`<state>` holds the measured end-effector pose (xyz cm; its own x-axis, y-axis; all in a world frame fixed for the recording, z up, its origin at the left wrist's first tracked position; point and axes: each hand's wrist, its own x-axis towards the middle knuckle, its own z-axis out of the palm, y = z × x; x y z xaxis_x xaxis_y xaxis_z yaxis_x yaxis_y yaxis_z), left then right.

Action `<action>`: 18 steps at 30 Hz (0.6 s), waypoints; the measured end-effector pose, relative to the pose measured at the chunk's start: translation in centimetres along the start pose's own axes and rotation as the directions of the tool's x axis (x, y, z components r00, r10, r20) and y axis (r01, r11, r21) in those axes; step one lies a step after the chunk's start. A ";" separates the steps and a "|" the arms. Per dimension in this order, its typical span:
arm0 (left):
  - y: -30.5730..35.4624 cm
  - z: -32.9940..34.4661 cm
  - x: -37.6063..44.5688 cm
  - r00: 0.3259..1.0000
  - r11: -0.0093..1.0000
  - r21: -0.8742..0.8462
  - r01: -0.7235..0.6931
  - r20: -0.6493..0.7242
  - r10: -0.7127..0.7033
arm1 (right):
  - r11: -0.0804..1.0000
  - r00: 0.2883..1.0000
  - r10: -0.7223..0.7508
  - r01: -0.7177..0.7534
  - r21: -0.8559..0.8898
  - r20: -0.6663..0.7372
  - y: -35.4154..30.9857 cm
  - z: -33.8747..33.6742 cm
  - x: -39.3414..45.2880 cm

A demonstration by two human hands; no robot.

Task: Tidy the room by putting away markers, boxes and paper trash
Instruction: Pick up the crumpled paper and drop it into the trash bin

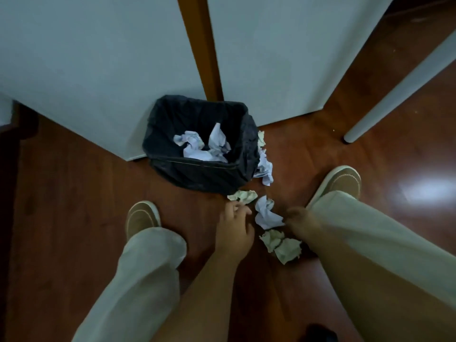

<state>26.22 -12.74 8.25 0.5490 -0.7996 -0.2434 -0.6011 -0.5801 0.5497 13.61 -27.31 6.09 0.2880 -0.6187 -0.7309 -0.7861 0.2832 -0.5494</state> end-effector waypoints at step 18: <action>-0.6 8.0 7.6 0.720 0.913 0.227 -0.340 0.687 0.098 | 0.788 0.988 0.010 0.087 -0.609 0.154 11.0 2.2 5.0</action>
<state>26.13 -19.74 -0.29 -0.0620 -0.7396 -0.6702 -0.8669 -0.2929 0.4034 7.62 -25.68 -4.45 0.3606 -0.4956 -0.7901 -0.9279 -0.2768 -0.2498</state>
